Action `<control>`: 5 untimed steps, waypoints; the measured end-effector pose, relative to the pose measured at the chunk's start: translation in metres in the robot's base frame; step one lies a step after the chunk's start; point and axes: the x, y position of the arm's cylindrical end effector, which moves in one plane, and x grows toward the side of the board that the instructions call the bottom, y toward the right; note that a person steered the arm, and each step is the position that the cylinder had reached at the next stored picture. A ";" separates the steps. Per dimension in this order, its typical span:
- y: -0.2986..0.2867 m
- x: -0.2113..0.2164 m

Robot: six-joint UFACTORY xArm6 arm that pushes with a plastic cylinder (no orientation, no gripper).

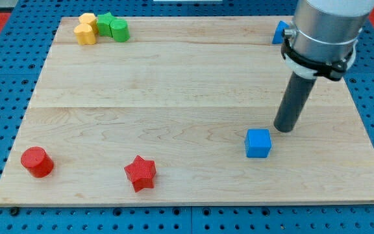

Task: Push the red star towards the blue blocks

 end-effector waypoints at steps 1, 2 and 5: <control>0.051 0.021; -0.004 0.060; -0.030 -0.058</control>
